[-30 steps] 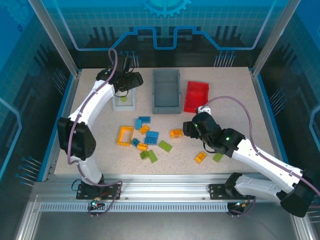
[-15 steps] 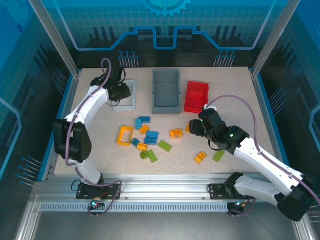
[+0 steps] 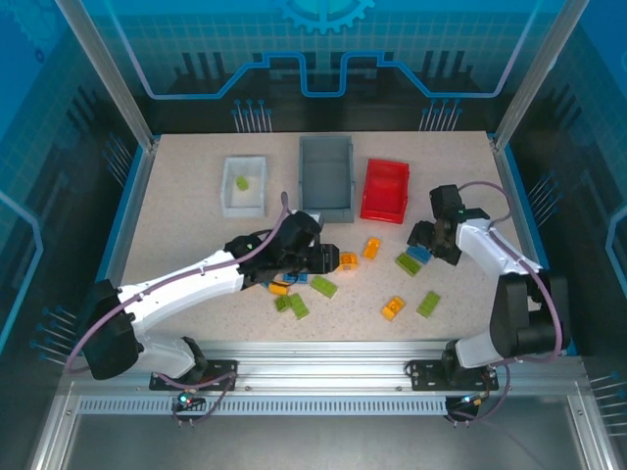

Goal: Sort the legos into containers by color

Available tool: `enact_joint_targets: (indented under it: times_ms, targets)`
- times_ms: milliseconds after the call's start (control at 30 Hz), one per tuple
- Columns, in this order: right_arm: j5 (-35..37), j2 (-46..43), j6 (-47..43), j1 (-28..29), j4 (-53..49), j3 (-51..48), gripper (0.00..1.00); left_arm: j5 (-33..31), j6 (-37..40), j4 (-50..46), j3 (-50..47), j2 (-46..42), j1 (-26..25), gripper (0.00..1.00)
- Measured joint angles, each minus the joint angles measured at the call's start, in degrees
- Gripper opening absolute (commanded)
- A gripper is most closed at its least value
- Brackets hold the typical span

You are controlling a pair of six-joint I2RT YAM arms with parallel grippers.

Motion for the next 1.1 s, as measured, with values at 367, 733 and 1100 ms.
enact_joint_targets:
  times_ms: [367, 733, 1100]
  targets:
    - [-3.6, 10.0, 10.6, -0.6, 1.8, 3.1, 0.92, -2.9, -0.5, 4.2, -0.1, 0.5, -1.1, 0.47]
    - [-3.0, 13.4, 14.0, 0.2, 2.8, 4.0, 0.53, -5.5, -0.4, 3.7, -0.9, -1.2, -1.1, 0.48]
    - [10.6, 0.6, 8.9, 16.5, 0.5, 9.5, 0.53, -6.8, -0.1, -1.3, -0.3, -7.2, 6.4, 0.51]
